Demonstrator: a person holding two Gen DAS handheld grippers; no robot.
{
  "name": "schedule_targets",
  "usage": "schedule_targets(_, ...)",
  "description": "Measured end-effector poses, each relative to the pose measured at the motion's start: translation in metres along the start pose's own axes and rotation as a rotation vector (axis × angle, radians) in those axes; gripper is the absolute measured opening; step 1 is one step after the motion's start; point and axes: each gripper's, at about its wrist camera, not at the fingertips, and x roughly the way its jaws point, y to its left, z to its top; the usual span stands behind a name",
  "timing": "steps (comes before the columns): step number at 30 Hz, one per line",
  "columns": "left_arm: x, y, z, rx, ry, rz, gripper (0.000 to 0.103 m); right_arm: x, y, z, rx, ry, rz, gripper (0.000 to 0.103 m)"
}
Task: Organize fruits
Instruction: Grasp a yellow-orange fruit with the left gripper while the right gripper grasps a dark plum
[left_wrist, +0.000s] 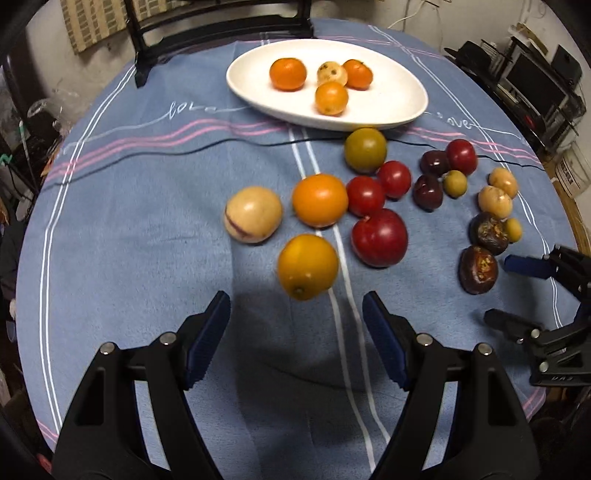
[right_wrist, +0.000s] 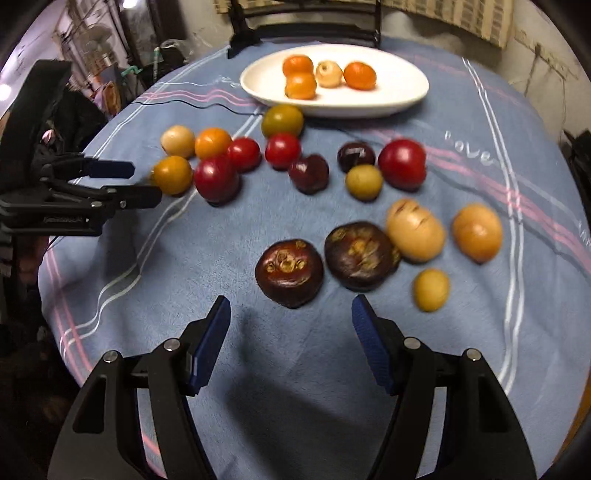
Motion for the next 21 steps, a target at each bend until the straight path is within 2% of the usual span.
schedule_targets(10, 0.007, 0.017, 0.003, -0.048, 0.010, 0.014, 0.076, 0.019, 0.002, 0.012, 0.053, -0.006, -0.032, 0.068)
schedule_targets(12, 0.011, 0.015, 0.007, -0.050, 0.013, 0.010, 0.076, 0.019, 0.001, 0.014, 0.053, -0.009, -0.039, 0.063)
schedule_targets(16, 0.019, 0.011, 0.016, -0.041, 0.013, 0.008, 0.076, 0.016, -0.002, 0.016, 0.043, 0.005, -0.014, 0.043)
schedule_targets(21, 0.027, 0.003, 0.021, -0.019, 0.023, 0.012, 0.076, 0.014, -0.005, 0.013, 0.059, 0.010, 0.011, 0.043)
